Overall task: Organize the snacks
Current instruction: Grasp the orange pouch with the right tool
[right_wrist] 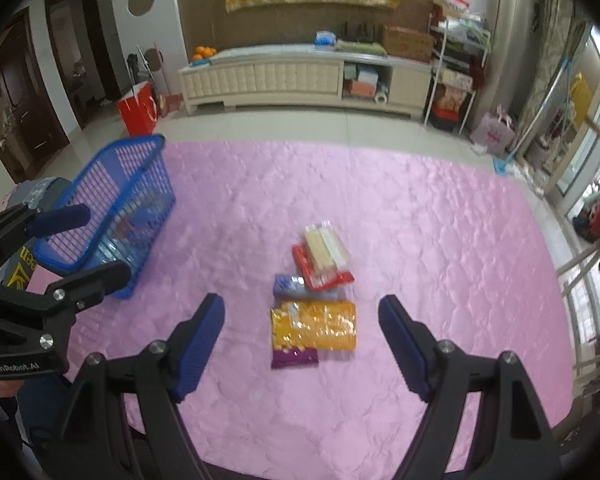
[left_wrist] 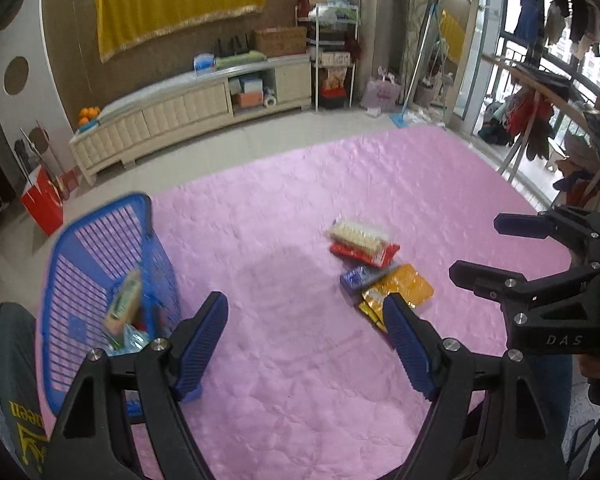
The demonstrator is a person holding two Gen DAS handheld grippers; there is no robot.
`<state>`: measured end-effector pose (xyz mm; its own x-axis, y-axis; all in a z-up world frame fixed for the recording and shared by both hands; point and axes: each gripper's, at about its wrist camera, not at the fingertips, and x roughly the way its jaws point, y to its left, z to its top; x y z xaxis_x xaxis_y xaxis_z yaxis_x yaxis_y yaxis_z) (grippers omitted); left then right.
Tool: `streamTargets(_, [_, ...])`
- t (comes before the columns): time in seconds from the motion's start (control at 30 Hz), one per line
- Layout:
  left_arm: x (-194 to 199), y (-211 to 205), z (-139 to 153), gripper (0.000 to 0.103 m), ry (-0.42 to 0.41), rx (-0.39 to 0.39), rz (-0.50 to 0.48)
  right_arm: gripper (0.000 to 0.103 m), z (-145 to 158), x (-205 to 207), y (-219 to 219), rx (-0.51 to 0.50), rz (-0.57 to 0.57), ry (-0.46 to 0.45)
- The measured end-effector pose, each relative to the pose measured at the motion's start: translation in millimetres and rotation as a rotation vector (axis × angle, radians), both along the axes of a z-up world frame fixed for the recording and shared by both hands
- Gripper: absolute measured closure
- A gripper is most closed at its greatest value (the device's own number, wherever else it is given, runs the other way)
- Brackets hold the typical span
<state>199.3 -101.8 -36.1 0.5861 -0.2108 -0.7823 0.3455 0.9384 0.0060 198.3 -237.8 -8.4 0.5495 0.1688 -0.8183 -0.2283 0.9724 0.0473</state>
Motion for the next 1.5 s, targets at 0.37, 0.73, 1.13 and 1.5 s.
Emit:
streamTargets(0.37, [28, -12, -65, 0.025, 0.150, -0.006, 0.030, 0.020, -80, 37, -18, 0.022, 0.000, 0.227])
streamTargets(0.73, [51, -13, -116, 0.025, 0.254, 0.003, 0.031, 0.019, -135, 76, -16, -0.004, 0.010, 0.386])
streamTargets(1.13, [58, -10, -134, 0.025, 0.285, -0.014, 0.032, 0.013, -151, 85, 1, -0.022, 0.054, 0.455])
streamTargets(1.5, [52, -6, -130, 0.025, 0.278, -0.016, 0.023, 0.013, -154, 78, 24, -0.042, 0.056, 0.460])
